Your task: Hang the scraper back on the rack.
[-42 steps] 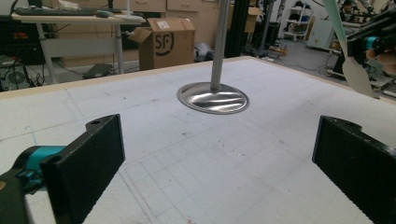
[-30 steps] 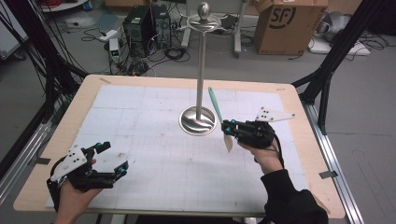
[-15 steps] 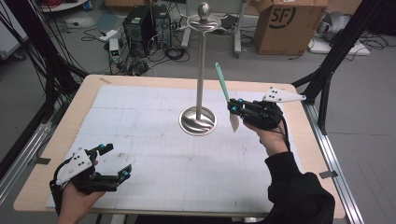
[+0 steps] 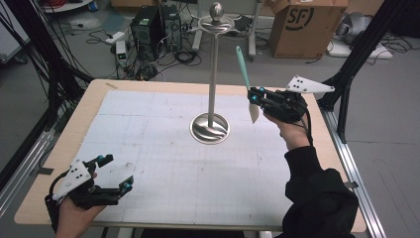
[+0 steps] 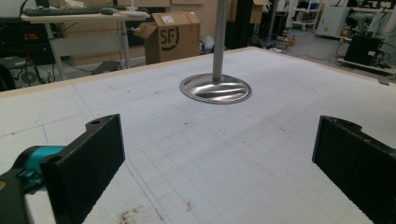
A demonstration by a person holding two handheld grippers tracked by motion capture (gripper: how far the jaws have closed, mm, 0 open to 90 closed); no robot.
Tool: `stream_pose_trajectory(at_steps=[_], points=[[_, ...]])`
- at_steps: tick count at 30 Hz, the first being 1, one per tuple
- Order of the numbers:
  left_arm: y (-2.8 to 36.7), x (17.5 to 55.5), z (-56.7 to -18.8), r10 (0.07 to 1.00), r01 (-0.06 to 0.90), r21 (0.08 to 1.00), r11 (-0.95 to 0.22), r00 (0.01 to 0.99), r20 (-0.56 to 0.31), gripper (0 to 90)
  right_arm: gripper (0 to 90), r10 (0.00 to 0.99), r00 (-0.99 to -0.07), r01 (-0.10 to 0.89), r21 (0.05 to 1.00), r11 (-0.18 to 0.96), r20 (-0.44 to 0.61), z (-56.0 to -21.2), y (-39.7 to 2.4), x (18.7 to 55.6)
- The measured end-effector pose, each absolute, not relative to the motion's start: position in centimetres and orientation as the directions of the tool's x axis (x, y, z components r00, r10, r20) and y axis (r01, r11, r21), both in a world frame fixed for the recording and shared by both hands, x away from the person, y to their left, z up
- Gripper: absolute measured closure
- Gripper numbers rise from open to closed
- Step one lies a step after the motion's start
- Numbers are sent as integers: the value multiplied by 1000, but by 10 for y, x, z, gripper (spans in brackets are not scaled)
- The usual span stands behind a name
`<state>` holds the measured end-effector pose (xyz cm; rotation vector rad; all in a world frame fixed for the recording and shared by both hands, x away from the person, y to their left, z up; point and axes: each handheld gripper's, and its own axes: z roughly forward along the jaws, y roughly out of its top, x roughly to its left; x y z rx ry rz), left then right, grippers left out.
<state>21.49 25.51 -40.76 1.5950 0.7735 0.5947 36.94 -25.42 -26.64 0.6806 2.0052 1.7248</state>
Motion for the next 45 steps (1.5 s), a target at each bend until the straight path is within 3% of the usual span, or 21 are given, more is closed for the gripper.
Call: stream_pose_trajectory(at_steps=[20,45], points=[[264,212,-410,769,145,988,-49,637,-55,29,804,624,-781,65,995,71,6,-245,-257,378],[269,207,-410,776,153,987,-45,628,-62,29,803,628,-778,88,994,65,28,-248,-249,388]])
